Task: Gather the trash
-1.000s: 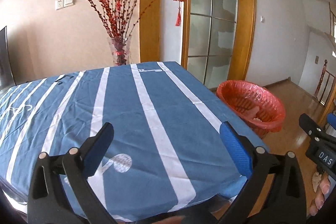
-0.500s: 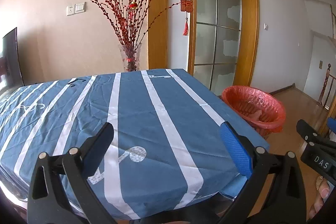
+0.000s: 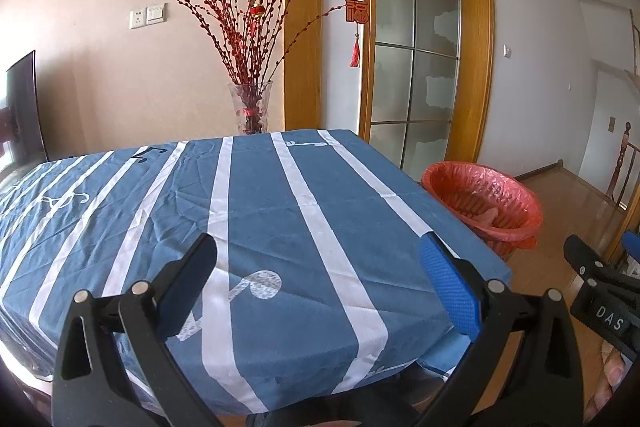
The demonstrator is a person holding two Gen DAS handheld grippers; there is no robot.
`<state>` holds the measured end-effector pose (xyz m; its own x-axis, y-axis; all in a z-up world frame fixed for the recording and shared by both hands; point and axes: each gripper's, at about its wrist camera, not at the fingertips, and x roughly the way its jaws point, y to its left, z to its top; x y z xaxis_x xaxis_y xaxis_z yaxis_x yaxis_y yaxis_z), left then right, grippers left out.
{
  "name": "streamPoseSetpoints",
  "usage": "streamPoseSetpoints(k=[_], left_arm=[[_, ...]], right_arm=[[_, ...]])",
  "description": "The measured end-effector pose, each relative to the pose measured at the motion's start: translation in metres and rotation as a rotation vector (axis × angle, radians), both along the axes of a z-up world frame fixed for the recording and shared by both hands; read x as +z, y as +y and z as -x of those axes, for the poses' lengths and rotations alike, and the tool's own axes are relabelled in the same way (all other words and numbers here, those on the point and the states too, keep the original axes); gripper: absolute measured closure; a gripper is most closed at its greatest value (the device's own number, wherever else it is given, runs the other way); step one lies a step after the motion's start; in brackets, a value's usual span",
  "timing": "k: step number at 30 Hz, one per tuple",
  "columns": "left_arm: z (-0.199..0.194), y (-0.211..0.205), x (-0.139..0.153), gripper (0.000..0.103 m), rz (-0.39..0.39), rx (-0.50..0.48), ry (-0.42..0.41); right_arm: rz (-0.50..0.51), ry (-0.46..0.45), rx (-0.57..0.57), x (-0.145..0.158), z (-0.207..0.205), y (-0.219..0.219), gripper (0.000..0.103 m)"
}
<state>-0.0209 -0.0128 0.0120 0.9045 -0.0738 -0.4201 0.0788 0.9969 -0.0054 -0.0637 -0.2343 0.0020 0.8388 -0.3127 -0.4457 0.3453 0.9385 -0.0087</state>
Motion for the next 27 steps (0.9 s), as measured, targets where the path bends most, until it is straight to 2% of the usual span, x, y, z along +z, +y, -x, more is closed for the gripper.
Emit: streamPoseSetpoints(k=[27], left_arm=[[0.0002, 0.0015, -0.0034, 0.004, 0.008, 0.014, 0.021]], right_arm=[[-0.021, 0.041, 0.021, -0.0085, 0.0031, -0.001, 0.002]])
